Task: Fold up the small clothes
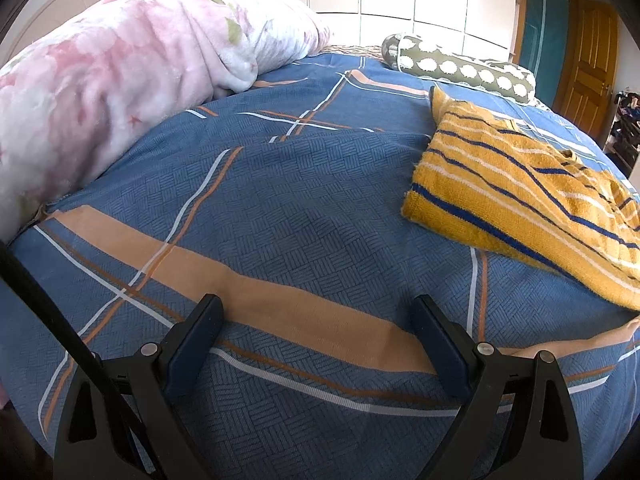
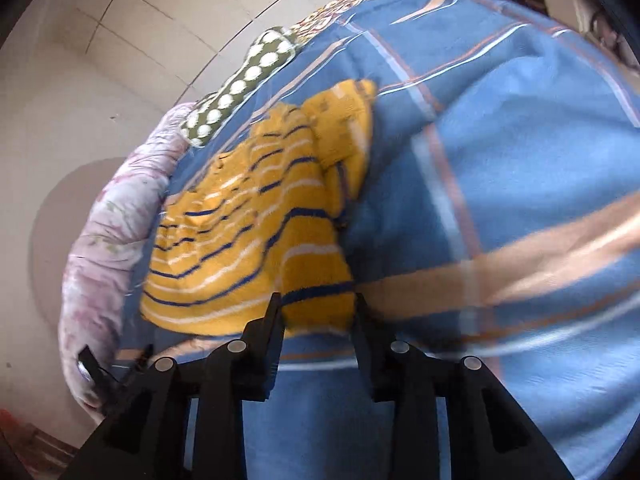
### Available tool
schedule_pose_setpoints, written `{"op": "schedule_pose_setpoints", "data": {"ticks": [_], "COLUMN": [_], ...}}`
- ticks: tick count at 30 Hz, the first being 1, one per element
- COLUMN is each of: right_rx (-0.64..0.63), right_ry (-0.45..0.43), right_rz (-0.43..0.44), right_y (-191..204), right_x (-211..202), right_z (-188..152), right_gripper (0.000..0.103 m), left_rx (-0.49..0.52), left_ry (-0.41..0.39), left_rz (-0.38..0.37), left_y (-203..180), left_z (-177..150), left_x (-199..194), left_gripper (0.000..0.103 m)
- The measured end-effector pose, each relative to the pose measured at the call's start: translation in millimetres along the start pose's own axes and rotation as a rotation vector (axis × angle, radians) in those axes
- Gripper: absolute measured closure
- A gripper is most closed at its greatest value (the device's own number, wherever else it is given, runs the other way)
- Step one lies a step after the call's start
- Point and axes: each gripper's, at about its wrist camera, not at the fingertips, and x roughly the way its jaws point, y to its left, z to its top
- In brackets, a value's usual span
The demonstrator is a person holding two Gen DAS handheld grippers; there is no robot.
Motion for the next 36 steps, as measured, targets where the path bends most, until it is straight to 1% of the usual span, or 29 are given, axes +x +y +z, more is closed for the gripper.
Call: {"op": "schedule_pose_setpoints", "data": {"ticks": [1, 3, 4, 5, 8, 11, 13, 19, 23, 26, 28, 30, 31, 33, 35, 36], "right_rx": [0.002, -0.007, -0.016, -0.023, -0.056, -0.125, -0.164, -0.278, -0.307, -0.312, -0.296, -0.269, -0.265, -0.278, -0.315, -0.339], "right_ry": [-0.018, -0.094, -0.128, -0.157, -0.204, -0.240, -0.229, -0.138, -0.085, -0.062, -0.028, 0.013, 0.017, 0.020, 0.027, 0.021], "right_rz": [-0.018, -0.108, -0.127, -0.130, -0.144, -0.152, -0.122, -0.079, -0.066, -0.119, -0.150, -0.153, -0.146, -0.157, -0.203, -0.211], "right_y": [-4.7, -11.9, -13.5, -14.4, -7.2, 18.3, 34.2, 96.1, 118.9, 120.2, 111.5, 98.7, 94.4, 95.7, 109.1, 117.9], "right_x": [-6.9, -27.6, -37.5, -48.0, -65.2, -71.3, -67.9, -12.6, 27.8, 53.7, 65.9, 74.3, 74.3, 72.1, 71.8, 70.7], "right_z": [-1.8, -7.4, -10.4, -13.5, -16.1, -15.4, -14.4, -10.3, -1.4, 3.0, 2.3, -0.3, -1.6, -1.2, -0.7, -1.9], "right_gripper": [0.068, 0.067, 0.065, 0.065, 0.065, 0.065, 0.065, 0.065, 0.065, 0.065, 0.064, 0.064, 0.064, 0.064, 0.062, 0.061], "left_rx": [0.000, 0.000, 0.000, 0.001, 0.003, 0.004, 0.006, 0.003, 0.016, 0.040, 0.075, 0.114, 0.143, 0.167, 0.169, 0.164], "left_ry": [0.000, 0.000, 0.000, -0.001, -0.001, -0.004, -0.004, -0.005, 0.005, -0.029, -0.077, -0.119, -0.134, -0.139, -0.114, -0.092], "left_rz": [0.001, 0.002, 0.002, 0.003, 0.008, 0.015, 0.019, 0.017, 0.011, 0.015, 0.015, 0.014, 0.014, 0.004, -0.028, -0.046], "left_y": [-0.2, -0.1, 0.0, 0.1, -0.4, -0.8, -1.1, -1.1, -0.9, 0.4, 2.0, 2.0, 1.5, 2.4, 6.7, 9.3], "left_z": [-0.5, -0.5, -0.4, -0.5, -0.7, -1.1, -1.2, -1.8, -4.5, -20.6, -37.3, -52.2, -59.6, -66.8, -70.5, -70.2], "left_x": [-0.3, -0.5, -0.6, -0.6, -0.9, -1.6, -1.7, -2.5, -3.7, -15.7, -29.4, -42.4, -50.1, -60.3, -71.2, -76.1], "left_gripper": [0.009, 0.009, 0.009, 0.009, 0.009, 0.009, 0.009, 0.009, 0.009, 0.009, 0.009, 0.009, 0.008, 0.009, 0.009, 0.009]}}
